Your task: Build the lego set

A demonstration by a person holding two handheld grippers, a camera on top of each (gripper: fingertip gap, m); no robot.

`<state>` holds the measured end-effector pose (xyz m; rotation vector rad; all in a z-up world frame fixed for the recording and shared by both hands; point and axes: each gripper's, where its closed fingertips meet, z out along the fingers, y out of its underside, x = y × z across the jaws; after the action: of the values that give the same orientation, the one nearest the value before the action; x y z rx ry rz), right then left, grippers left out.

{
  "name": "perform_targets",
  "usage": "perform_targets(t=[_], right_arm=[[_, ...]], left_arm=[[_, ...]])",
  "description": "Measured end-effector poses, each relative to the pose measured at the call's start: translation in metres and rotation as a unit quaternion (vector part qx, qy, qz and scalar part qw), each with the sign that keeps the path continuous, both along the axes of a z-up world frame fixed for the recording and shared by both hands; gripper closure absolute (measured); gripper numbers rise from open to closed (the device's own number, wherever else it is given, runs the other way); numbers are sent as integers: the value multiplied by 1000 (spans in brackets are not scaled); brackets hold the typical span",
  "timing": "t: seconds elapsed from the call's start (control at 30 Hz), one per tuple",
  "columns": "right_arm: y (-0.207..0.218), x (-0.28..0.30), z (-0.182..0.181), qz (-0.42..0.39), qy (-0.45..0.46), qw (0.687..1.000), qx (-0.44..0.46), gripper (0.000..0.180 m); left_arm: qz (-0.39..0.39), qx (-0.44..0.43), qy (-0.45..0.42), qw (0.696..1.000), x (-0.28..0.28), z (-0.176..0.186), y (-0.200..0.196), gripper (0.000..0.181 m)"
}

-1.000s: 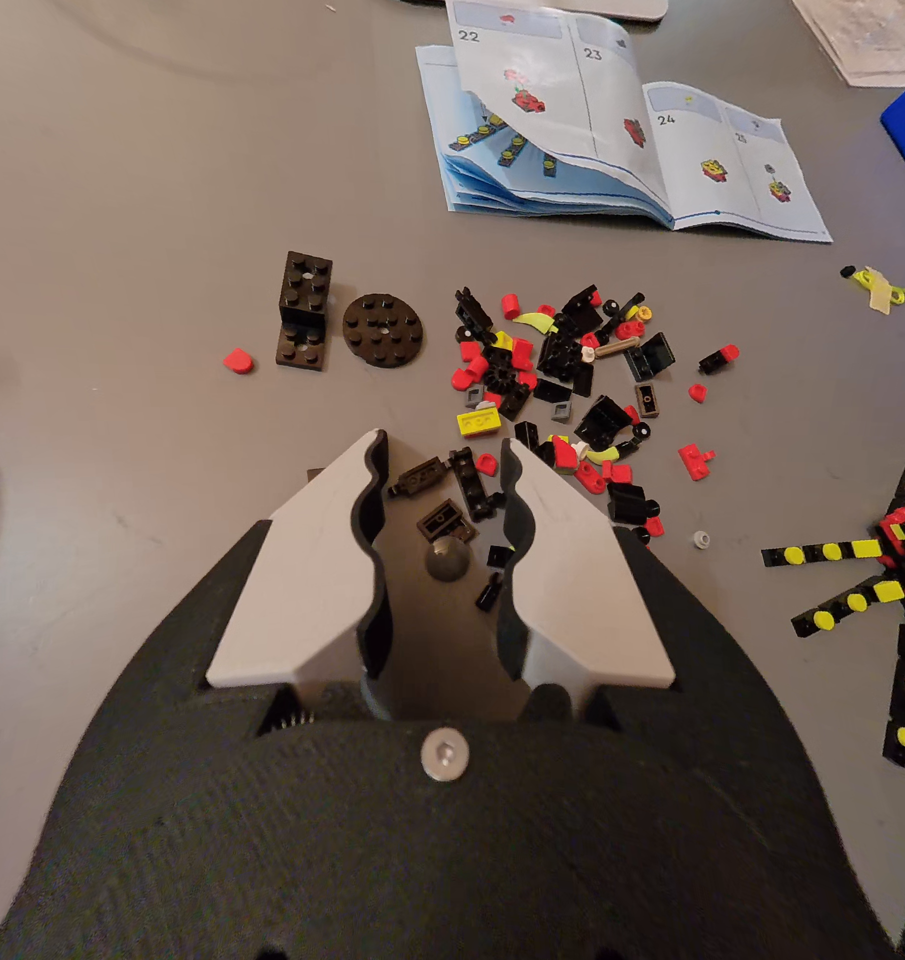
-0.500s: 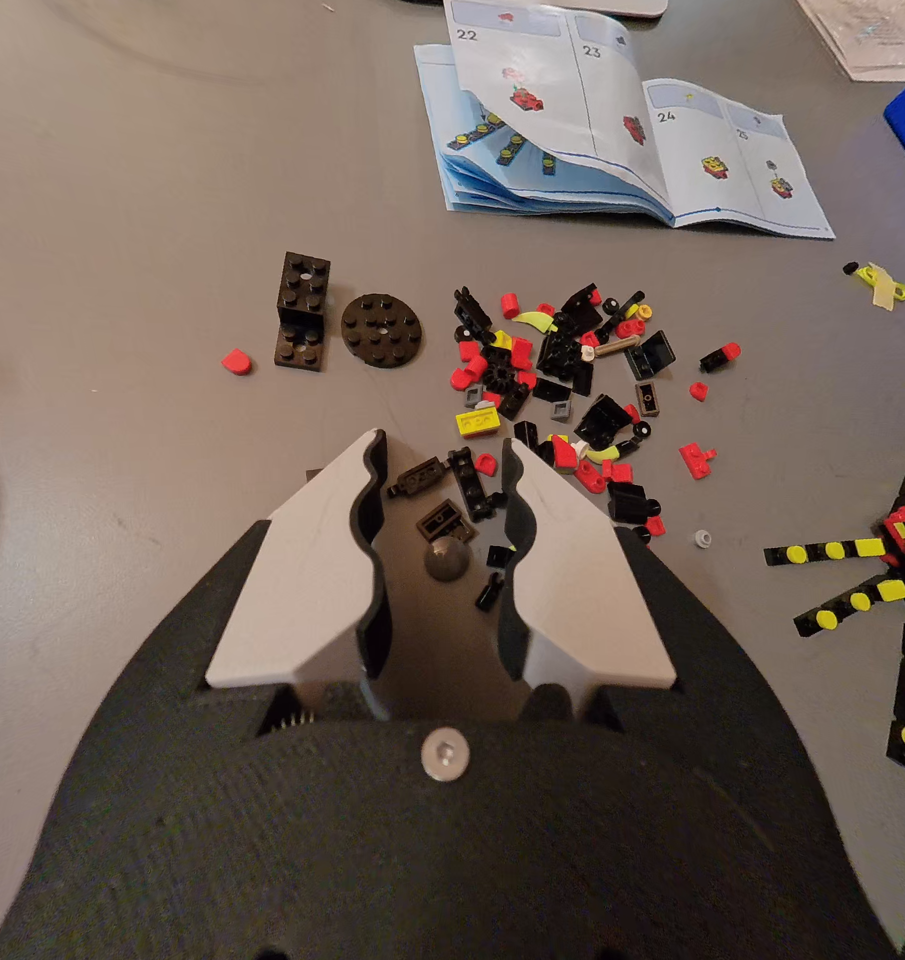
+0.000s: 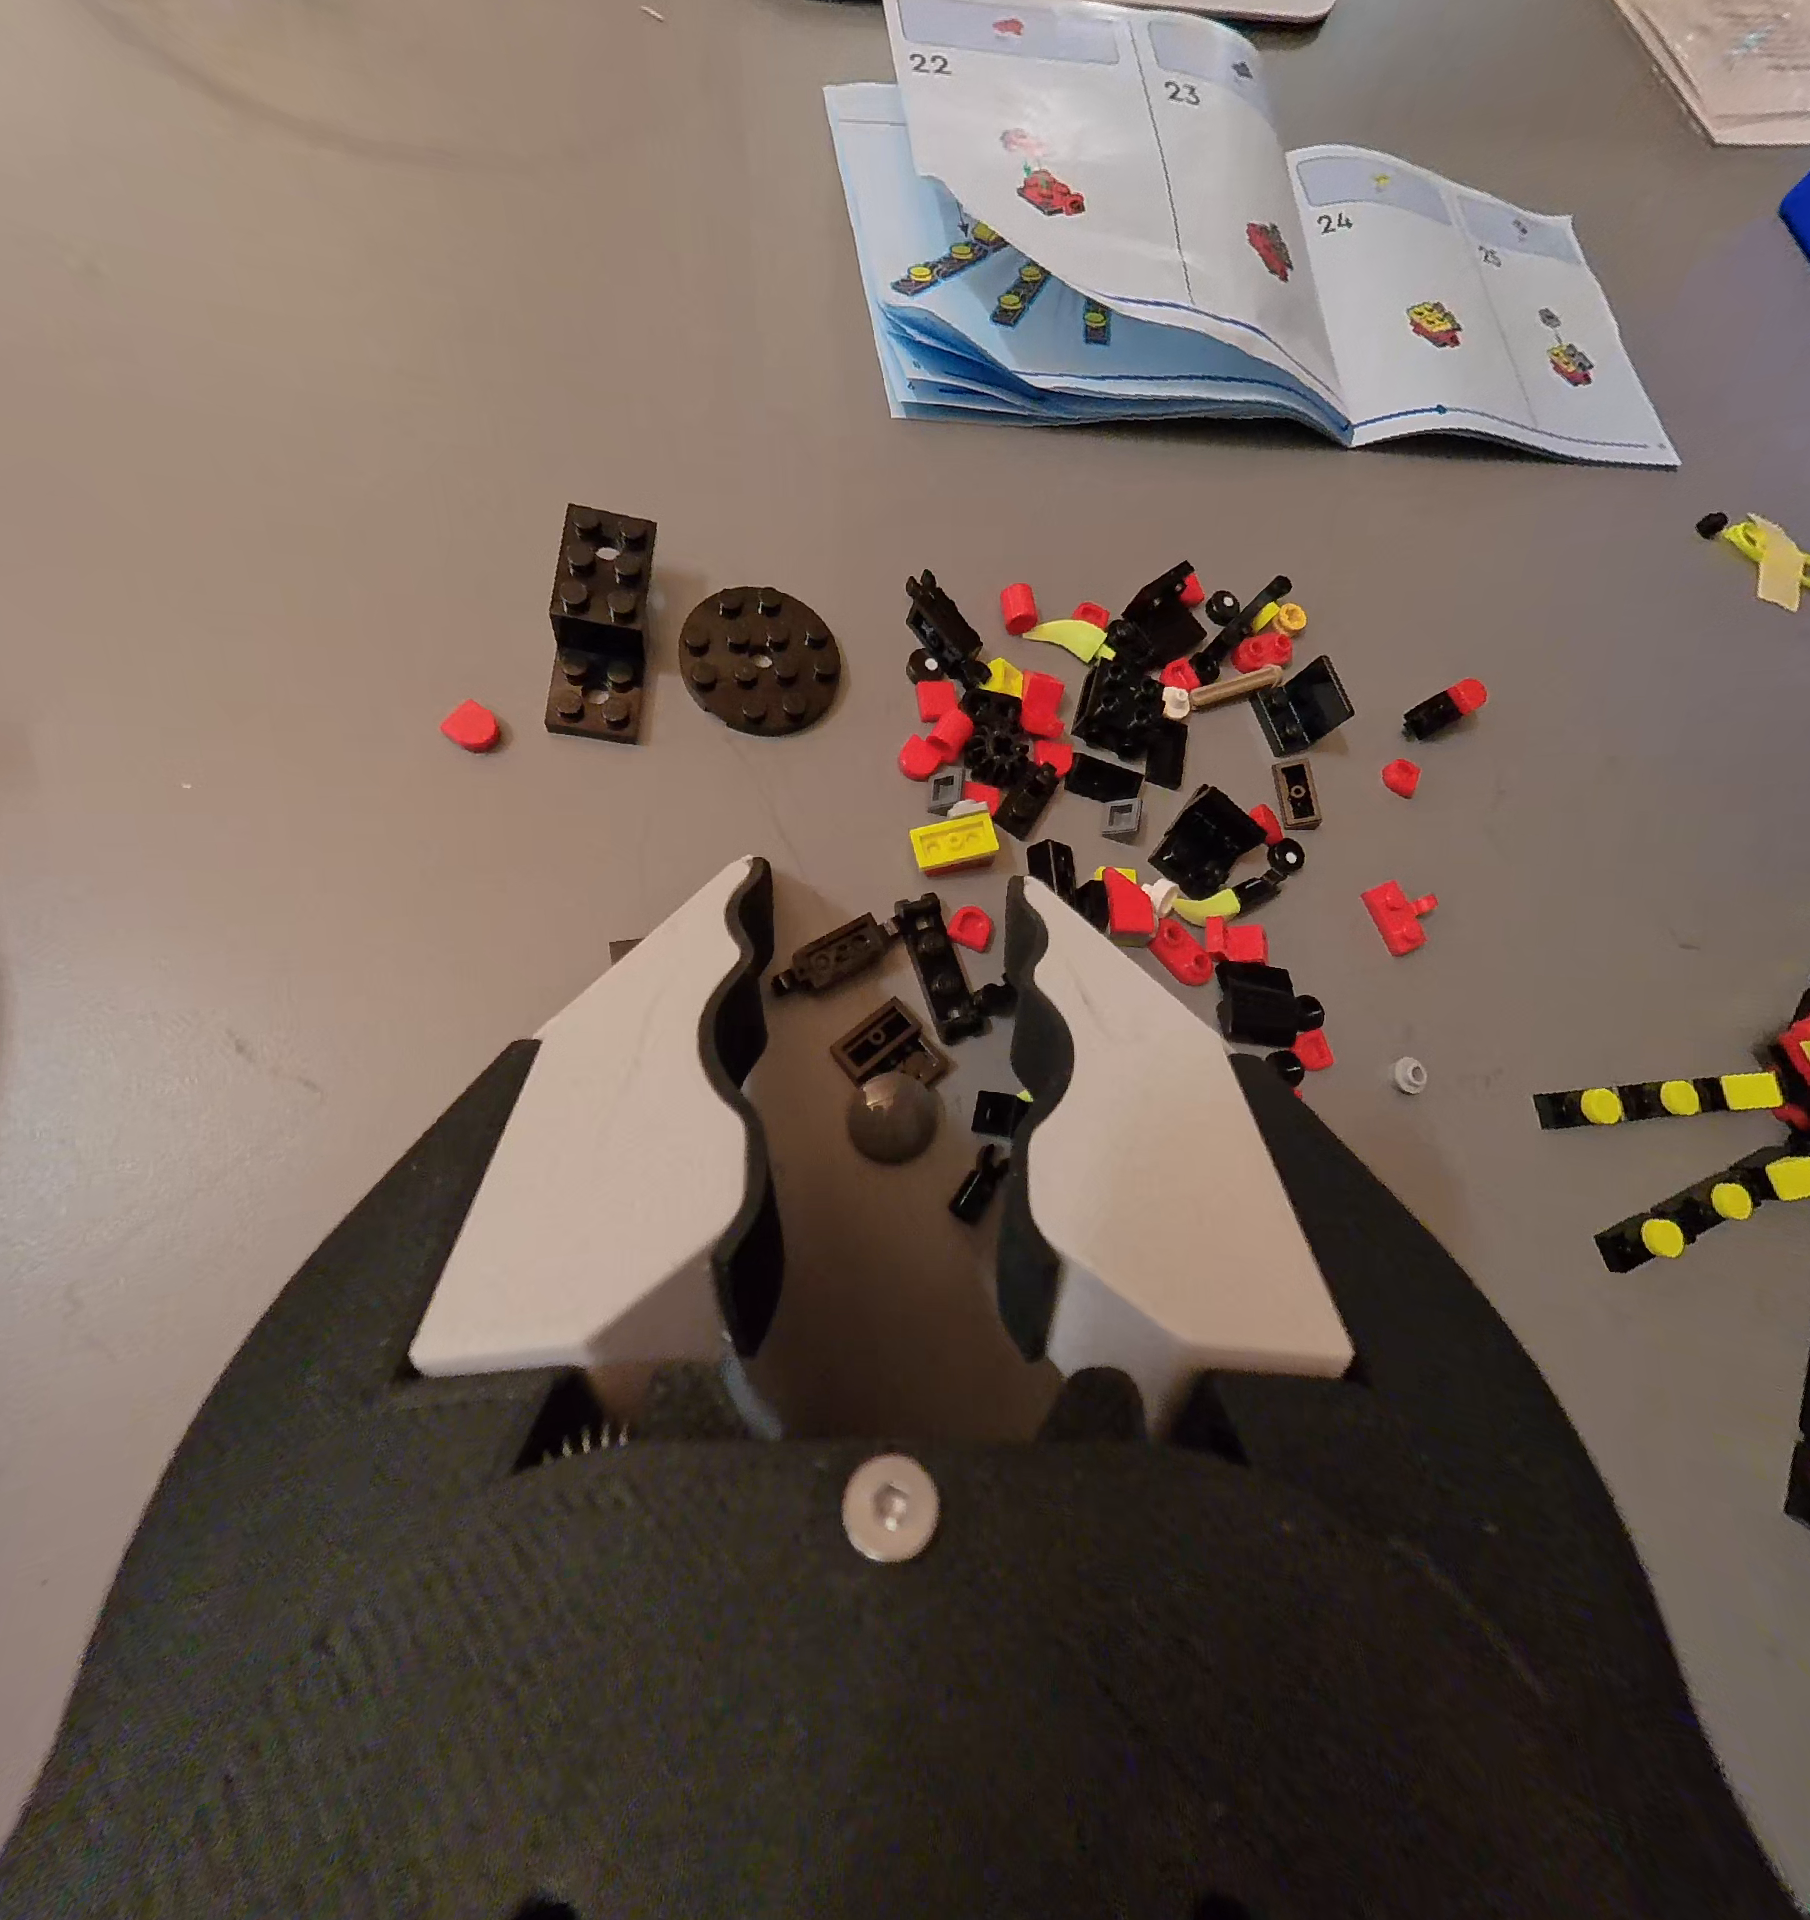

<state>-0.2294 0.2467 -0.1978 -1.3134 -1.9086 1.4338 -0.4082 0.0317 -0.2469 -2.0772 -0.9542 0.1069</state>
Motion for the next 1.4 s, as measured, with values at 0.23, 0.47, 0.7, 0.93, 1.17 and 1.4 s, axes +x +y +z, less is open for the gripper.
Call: perform_targets(t=[0.23, 0.47, 0.7, 0.93, 1.17, 1.4], right_arm=[[0, 0, -1, -1, -4, 1000, 0, 176], [0, 0, -2, -1, -6, 1000, 0, 175], [1, 0, -3, -1, -8, 1000, -1, 175], [0, 0, -3, -1, -10, 1000, -1, 175], [0, 0, -4, -1, -12, 1000, -1, 175], [1, 0, -4, -1, -13, 1000, -3, 175]], left_arm=[[0, -4, 3, 1000, 0, 0, 0, 138], [5, -18, 12, 1000, -1, -2, -1, 142], [5, -13, 8, 1000, -1, -1, -1, 142], [4, -20, 13, 1000, -1, -2, -1, 141], [1, -22, 15, 1000, 0, -2, 0, 141], [-12, -9, 6, 1000, 3, -1, 3, 142]])
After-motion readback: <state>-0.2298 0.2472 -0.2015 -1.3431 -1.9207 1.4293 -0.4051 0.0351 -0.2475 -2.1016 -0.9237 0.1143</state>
